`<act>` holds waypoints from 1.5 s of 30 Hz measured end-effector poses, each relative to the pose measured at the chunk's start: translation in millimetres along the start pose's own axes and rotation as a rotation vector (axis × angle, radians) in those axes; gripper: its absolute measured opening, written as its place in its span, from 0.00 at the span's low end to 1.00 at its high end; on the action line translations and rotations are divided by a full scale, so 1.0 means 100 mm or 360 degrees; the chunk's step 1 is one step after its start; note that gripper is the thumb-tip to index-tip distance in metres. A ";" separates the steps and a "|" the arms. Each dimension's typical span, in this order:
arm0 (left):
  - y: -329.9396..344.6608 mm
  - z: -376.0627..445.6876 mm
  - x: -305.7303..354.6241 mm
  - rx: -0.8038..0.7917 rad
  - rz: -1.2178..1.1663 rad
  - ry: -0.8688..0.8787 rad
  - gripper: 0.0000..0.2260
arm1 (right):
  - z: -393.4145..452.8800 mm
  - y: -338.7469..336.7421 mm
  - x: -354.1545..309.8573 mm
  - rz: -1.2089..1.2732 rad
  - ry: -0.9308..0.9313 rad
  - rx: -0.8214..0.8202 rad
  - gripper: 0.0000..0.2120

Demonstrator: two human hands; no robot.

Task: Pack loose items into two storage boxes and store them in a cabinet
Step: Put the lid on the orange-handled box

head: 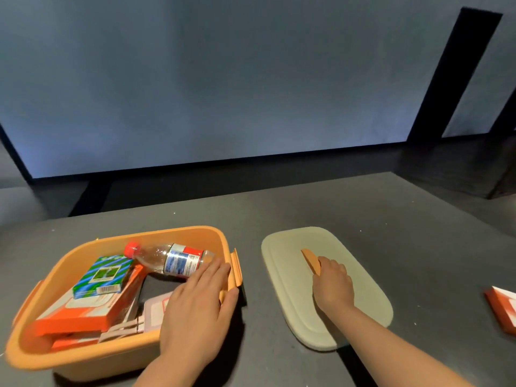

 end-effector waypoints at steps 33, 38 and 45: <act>-0.84 -0.75 -1.47 0.0150 -0.0549 -0.0546 0.20 | -0.99 -0.03 -2.72 0.0449 -0.1317 -0.0344 0.16; -0.78 -0.48 -1.34 0.0131 -0.0448 -0.0456 0.21 | -0.98 -0.01 -2.64 0.0465 -0.1326 -0.0422 0.17; -0.58 0.06 -0.88 0.0036 -0.0240 -0.0170 0.21 | -0.88 -0.20 -2.05 0.0521 -0.0891 0.0007 0.17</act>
Point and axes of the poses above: each hand's wrist, its own z-axis towards the middle knuckle, its own y-axis out of the palm, x = y × z, the point moved 3 cm from there along z, towards the middle knuckle, and after that the axes turned 3 degrees about -x, right-handed, at the moved point
